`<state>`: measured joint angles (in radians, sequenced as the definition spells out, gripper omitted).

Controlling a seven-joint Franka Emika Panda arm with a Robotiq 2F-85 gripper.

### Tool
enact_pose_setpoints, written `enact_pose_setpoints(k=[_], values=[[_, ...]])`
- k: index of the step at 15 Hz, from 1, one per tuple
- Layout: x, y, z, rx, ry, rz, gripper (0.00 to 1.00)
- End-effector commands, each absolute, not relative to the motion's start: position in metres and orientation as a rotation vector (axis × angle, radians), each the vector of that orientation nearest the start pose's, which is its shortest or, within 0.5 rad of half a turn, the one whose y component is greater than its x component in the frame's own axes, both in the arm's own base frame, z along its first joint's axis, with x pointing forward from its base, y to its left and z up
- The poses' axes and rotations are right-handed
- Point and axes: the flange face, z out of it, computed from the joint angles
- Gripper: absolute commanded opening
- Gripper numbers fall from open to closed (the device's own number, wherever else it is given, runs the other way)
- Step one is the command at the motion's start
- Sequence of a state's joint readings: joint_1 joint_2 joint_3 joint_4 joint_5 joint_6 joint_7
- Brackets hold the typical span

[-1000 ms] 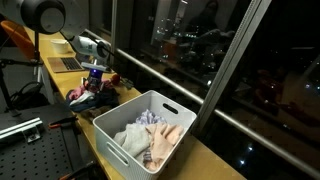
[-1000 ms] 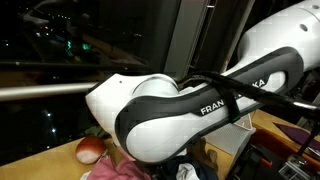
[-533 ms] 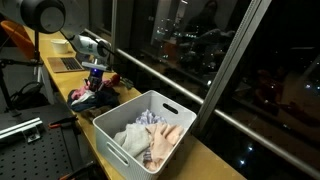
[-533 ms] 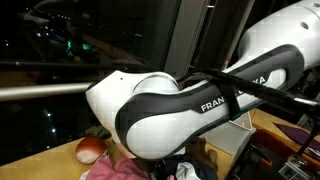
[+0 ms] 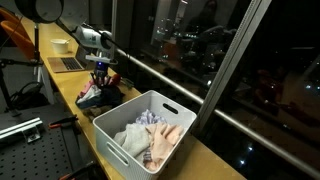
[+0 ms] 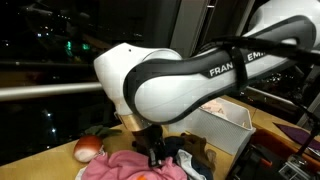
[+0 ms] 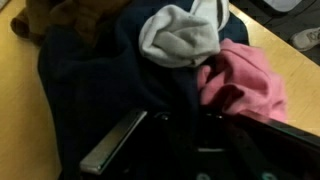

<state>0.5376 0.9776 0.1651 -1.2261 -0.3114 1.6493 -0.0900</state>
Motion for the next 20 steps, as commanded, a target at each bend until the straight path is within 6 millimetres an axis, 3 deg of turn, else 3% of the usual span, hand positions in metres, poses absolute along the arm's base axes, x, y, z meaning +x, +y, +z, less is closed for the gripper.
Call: enact_pose_setpoints(k=[1,12,15,20], values=[[0.569,0.376,0.198,-3.095,-1.368,0.761,0.04],[0.591,0.268,0.318,-3.213,-1.291,0.671,0.04],[0.587,0.229,0.363,-3.253,-1.262,0.623,0.04],[0.567,0.171,0.459,-3.347,-1.160,0.469,0.04]])
